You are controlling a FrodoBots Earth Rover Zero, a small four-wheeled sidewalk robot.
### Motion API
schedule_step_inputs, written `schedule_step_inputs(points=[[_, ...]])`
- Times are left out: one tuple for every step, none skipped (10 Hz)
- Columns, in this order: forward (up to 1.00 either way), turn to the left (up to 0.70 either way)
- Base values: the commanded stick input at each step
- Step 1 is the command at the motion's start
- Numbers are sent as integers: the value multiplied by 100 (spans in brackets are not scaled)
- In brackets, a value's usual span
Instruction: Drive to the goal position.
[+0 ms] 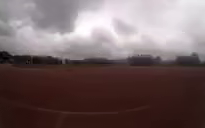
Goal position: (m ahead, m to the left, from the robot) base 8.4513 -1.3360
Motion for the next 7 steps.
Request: schedule_step_inputs(points=[[30, 0], [30, 0], [30, 0], [30, 0], [30, 0], [37, 0], [47, 0]])
